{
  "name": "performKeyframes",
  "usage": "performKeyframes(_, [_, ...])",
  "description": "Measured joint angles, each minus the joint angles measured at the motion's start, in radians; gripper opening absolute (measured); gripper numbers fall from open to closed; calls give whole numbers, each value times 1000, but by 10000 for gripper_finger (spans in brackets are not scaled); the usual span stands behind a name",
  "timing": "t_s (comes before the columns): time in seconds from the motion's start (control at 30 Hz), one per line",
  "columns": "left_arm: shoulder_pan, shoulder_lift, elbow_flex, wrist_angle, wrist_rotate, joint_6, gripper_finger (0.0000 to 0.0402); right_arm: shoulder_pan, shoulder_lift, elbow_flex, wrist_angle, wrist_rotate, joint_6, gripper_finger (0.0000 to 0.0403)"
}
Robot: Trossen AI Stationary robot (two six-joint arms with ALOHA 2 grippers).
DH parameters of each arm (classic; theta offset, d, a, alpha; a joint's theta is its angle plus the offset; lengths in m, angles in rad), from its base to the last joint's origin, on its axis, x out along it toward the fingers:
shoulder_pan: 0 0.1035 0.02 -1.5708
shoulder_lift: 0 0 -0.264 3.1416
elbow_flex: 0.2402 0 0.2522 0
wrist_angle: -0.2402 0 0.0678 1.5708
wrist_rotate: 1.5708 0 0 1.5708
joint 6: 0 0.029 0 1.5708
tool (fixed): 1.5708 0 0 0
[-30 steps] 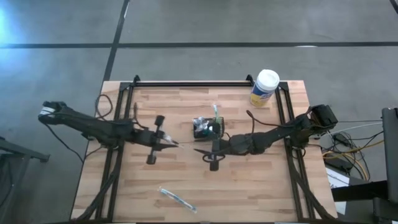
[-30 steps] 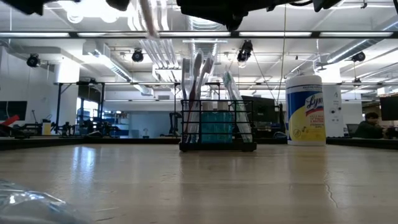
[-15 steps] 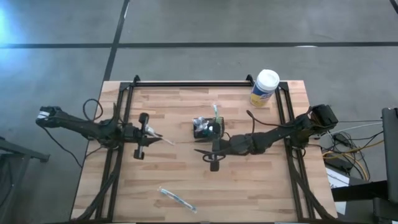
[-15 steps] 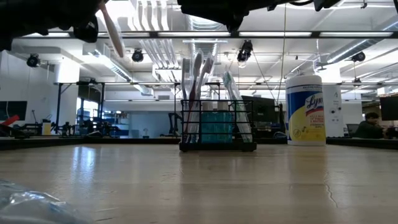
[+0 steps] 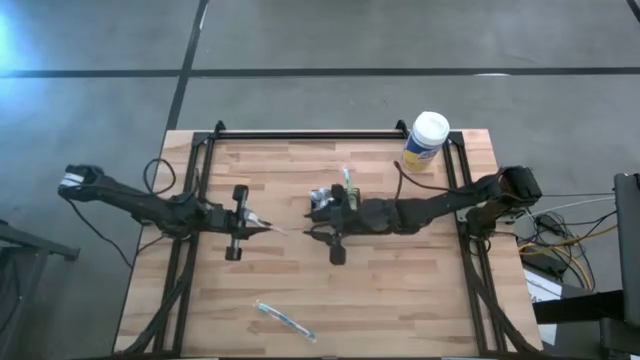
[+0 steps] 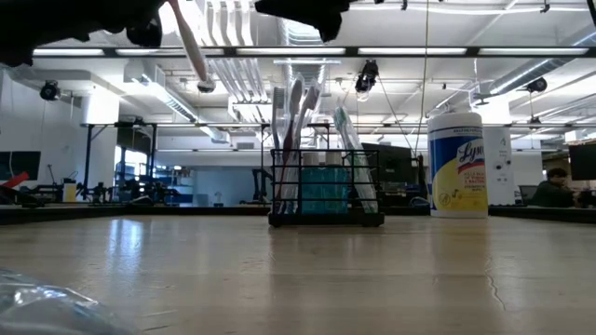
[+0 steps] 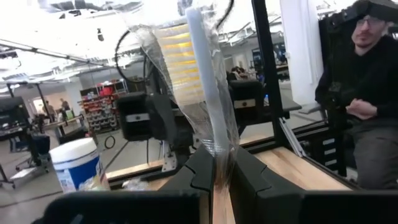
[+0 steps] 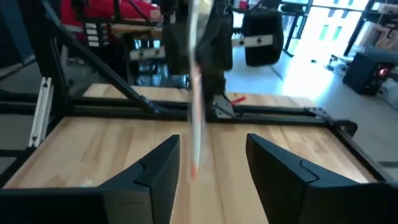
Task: Pick & Place toothbrushing station
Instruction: Put the orange toothbrush into the wire organizer
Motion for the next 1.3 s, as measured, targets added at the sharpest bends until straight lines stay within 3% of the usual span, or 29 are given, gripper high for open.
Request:
performKeyframes(0.5, [0,242,236,-3,50,96,24,-71,0,80,-41,-154,9,221])
performKeyframes(0.87, [4,334,305,-2,50,136,24,-74,0,92,-45,-205,6,221])
performKeyframes(1.3, [26,347,318,1,8,140,24,-74,0,92,-45,-283,11,221])
